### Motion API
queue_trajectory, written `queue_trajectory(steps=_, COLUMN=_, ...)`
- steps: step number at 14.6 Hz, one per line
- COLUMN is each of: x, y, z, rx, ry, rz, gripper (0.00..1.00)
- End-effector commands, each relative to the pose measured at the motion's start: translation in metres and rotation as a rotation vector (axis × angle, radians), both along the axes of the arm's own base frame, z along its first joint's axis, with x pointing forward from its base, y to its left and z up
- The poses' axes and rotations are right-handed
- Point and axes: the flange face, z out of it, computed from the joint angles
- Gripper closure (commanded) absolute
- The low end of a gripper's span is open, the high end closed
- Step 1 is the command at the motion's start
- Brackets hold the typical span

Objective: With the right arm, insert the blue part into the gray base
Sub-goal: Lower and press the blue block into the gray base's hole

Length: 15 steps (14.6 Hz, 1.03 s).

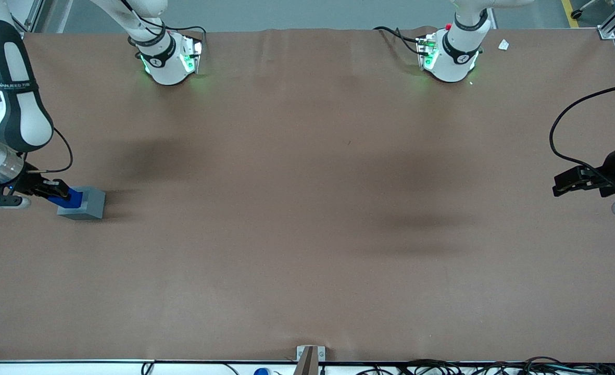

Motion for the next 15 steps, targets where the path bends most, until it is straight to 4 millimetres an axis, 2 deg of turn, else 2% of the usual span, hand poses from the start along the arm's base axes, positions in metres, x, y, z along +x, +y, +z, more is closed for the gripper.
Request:
queue_trajectory(steps=1, x=-0.0013, y=-0.0013, z=-0.028, rx=0.012, ry=0.011, rz=0.003, gripper=0.84)
queue_trajectory(steps=15, x=0.0046, y=0.0003, z=-0.0245, rx=0.01, ry=0.001, rz=0.007, gripper=0.85)
